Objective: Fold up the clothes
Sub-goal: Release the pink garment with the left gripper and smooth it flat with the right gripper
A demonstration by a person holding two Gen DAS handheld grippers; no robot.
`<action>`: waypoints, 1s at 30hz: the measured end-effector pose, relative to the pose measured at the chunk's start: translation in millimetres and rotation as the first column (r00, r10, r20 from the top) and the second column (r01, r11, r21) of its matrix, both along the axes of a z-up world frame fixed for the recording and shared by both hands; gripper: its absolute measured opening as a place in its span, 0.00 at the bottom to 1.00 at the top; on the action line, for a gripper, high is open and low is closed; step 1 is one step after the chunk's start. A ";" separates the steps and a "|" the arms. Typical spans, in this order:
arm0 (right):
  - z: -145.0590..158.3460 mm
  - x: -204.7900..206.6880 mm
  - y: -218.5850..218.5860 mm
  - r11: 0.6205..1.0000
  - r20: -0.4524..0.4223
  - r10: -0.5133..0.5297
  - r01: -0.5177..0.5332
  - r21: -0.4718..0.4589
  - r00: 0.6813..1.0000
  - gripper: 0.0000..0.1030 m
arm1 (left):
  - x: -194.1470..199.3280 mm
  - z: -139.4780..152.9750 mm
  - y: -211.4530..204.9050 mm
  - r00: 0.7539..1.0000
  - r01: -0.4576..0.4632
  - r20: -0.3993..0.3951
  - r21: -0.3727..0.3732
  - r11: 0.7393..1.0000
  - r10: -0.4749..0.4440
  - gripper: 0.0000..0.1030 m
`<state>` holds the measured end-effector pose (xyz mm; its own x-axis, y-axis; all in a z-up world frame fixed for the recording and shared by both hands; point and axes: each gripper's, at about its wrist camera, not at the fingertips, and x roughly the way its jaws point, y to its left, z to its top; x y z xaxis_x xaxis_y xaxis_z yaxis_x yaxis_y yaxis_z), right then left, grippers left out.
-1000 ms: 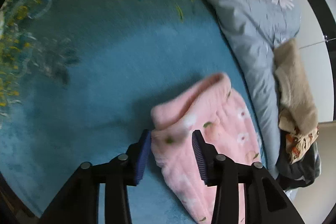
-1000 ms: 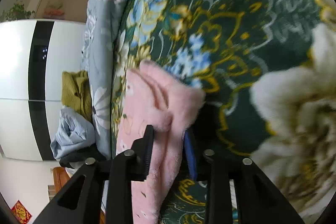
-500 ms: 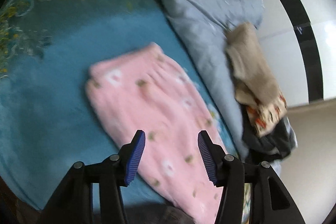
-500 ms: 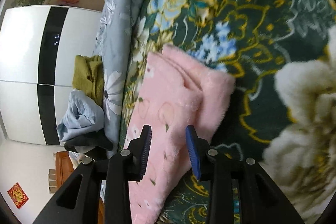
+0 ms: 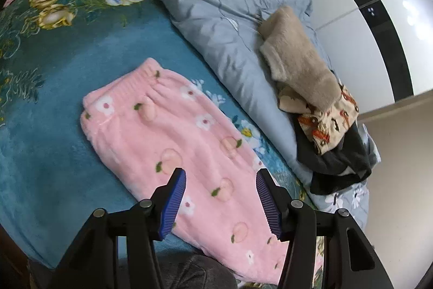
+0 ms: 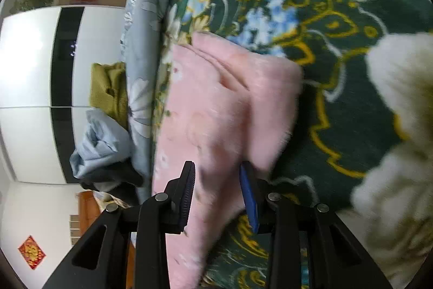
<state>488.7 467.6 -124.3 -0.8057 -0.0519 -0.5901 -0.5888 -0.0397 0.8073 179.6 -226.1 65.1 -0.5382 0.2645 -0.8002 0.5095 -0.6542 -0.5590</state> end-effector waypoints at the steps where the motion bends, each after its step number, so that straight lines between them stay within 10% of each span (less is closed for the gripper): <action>1: 1.9 -2.1 1.0 1.000 -0.018 -0.005 0.006 0.005 1.000 0.34 | -1.3 2.0 3.6 1.000 0.012 0.000 -0.006 1.000 -0.012 0.56; 16: 1.3 -13.6 26.0 0.989 -0.053 -0.147 0.147 -0.001 0.988 0.33 | 2.6 5.2 12.9 0.999 0.037 0.018 -0.017 0.999 -0.037 0.57; 21: 2.2 -30.3 31.7 0.993 -0.013 -0.116 0.116 -0.021 0.993 0.07 | 4.3 9.7 13.2 0.999 0.040 0.011 -0.018 0.999 -0.040 0.57; 30: 54.7 8.5 36.2 0.980 -0.257 -0.147 0.177 0.095 0.955 0.05 | 4.0 4.2 10.7 0.997 0.070 0.018 -0.001 0.998 -0.070 0.57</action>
<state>497.2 503.9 -69.6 -0.9188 0.1484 -0.3657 -0.3778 -0.0623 0.9238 183.7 -215.4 69.3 -0.5035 0.2997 -0.8103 0.4724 -0.6897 -0.5487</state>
